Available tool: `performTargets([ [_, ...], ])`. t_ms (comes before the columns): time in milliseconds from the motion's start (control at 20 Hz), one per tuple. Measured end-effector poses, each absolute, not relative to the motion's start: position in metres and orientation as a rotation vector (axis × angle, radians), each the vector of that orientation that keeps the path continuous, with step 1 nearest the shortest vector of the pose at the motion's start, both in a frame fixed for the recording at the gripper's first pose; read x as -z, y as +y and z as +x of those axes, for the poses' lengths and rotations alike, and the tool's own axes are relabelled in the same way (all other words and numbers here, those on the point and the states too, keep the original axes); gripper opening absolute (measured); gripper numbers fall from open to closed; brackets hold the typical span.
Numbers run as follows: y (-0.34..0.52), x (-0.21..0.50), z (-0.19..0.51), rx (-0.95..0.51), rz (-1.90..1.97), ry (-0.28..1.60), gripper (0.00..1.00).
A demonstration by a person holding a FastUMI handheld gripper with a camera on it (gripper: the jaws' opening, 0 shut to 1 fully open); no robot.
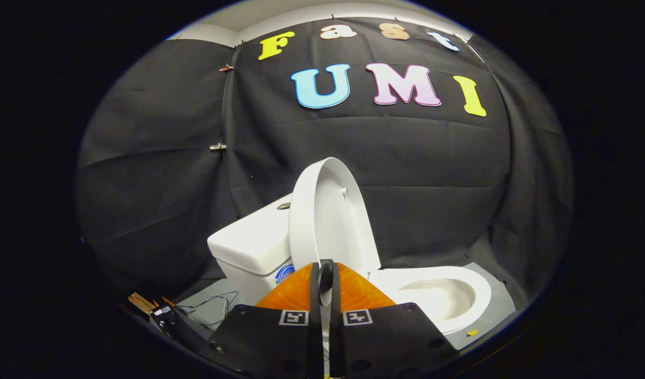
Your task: Open the toilet lid.
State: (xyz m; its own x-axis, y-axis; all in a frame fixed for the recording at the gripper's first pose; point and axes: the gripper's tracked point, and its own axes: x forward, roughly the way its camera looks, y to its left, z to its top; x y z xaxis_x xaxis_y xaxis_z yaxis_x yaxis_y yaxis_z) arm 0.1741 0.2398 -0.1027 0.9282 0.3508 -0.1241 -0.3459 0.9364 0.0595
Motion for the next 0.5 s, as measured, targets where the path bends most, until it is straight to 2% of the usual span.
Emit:
performTargets([
  [50,0.241,0.104,0.173,-0.357,0.031,0.145,0.13],
  [250,0.225,0.094,0.154,-0.35,0.042,0.136,1.0],
  [300,0.223,0.086,0.15,-0.353,0.04,0.124,0.97],
  [350,0.219,0.076,0.144,-0.356,0.033,0.108,1.0],
  [500,0.203,0.045,0.122,-0.359,0.002,0.066,1.0],
])
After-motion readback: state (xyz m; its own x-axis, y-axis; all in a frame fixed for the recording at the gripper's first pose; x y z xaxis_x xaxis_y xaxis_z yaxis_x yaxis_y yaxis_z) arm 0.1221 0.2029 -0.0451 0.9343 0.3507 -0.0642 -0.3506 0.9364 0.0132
